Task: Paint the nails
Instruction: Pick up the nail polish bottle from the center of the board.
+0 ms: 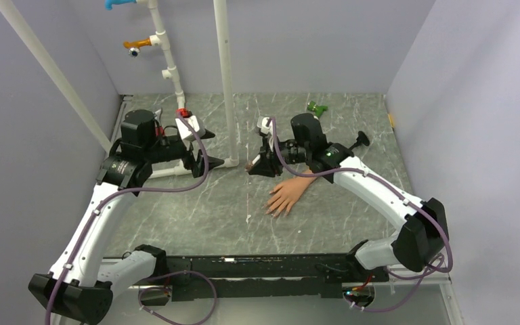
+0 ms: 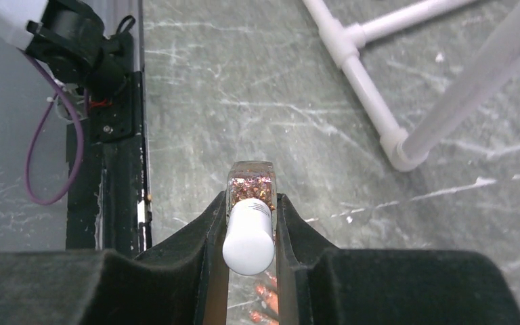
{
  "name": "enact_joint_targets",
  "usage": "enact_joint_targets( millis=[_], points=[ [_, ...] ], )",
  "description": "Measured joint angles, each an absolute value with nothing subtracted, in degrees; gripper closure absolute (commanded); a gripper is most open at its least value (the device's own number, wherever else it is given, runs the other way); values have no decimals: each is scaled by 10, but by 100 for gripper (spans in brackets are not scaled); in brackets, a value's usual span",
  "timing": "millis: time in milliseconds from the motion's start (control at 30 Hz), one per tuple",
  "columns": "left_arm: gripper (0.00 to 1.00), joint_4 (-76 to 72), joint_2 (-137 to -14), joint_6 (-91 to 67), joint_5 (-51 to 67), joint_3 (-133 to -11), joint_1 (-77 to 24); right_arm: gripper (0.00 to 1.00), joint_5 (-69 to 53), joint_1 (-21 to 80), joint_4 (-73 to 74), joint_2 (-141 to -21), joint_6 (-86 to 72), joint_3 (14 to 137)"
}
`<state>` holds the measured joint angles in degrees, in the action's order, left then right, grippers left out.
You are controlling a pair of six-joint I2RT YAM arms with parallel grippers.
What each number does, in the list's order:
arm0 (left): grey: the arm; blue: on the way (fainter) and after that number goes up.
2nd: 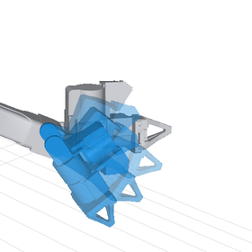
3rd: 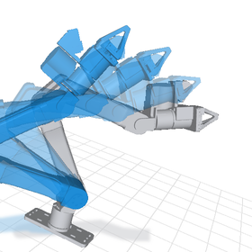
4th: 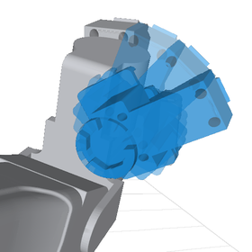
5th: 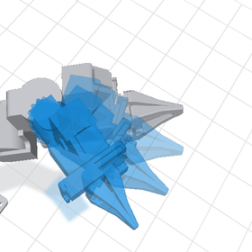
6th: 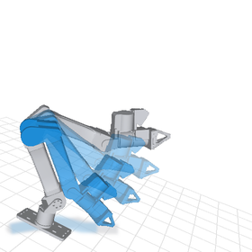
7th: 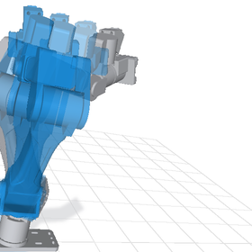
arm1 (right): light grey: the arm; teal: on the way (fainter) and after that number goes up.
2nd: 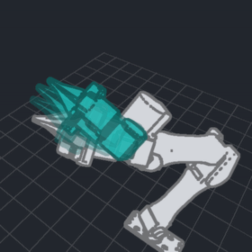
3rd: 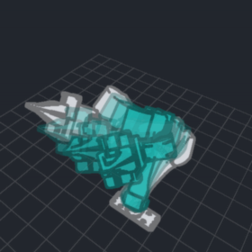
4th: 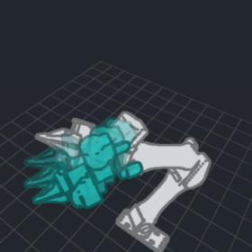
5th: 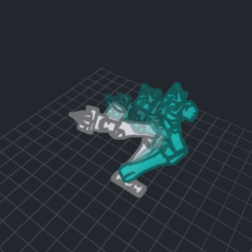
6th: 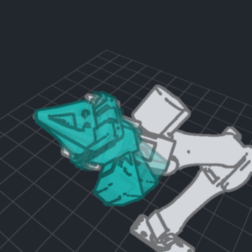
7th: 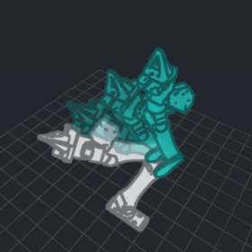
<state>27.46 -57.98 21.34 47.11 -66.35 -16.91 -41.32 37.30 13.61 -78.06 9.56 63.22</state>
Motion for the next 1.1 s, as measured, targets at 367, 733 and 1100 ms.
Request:
enact_joint_targets(
  millis=[367,733,1100],
  points=[
    [22,273,-625,189,672,-686,-140,100,-479,384,237,-793,151,734],
    [23,233,-656,124,713,-686,-154,100,-511,408,239,-797,148,759],
    [35,223,-659,107,676,-682,-194,100,-503,428,226,-807,139,760]
  ],
)
